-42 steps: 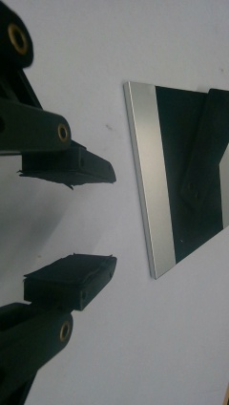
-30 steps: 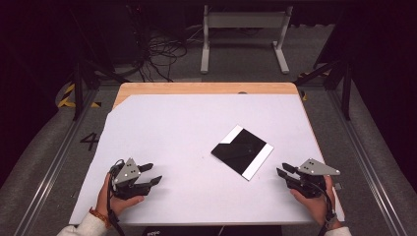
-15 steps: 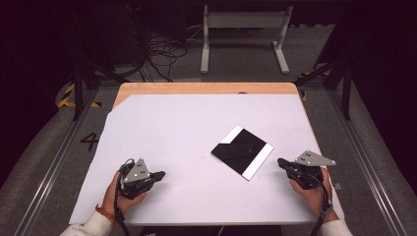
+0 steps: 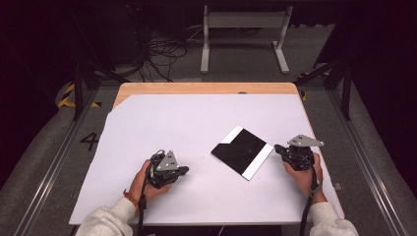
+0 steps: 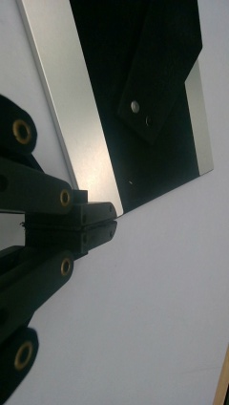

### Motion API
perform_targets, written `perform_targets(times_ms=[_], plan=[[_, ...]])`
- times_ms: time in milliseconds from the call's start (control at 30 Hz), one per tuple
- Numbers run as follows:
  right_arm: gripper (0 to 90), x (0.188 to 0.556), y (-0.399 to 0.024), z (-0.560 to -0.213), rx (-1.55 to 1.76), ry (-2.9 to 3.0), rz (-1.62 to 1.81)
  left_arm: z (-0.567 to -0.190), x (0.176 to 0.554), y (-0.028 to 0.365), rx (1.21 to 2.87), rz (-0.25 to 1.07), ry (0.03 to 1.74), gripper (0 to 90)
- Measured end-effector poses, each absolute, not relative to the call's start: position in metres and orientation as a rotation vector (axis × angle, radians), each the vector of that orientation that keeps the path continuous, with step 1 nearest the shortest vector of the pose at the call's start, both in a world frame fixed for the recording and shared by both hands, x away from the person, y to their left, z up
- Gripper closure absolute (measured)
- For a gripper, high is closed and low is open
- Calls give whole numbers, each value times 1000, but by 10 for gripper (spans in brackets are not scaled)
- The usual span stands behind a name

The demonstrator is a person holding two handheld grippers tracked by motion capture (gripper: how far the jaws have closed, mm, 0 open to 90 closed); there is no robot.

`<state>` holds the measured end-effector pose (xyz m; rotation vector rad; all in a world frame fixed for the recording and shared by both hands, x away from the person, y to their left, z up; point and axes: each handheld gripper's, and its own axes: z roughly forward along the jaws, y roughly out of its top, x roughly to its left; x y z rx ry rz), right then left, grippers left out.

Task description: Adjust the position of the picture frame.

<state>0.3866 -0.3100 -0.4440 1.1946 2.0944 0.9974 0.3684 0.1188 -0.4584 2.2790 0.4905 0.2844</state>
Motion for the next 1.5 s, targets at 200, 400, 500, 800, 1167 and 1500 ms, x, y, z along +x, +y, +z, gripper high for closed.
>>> perform_targets(times_ms=[200,400,500,800,1167,1500], plan=[[900,399,-308,-449,1254,2084,977,-461,381,92,2291,268,472,897],[900,407,-308,-454,1283,2080,937,-461,389,79,2287,263,472,897],[900,408,-309,-454,1288,2081,942,-461,392,74,2296,277,462,897],[900,415,-308,-455,1300,2086,929,-463,401,65,2287,244,495,896],[900,413,-304,-455,1231,2196,972,-463,403,69,2277,248,517,893],[900,404,-291,-454,1145,2267,971,-463,405,72,2279,252,527,888]])
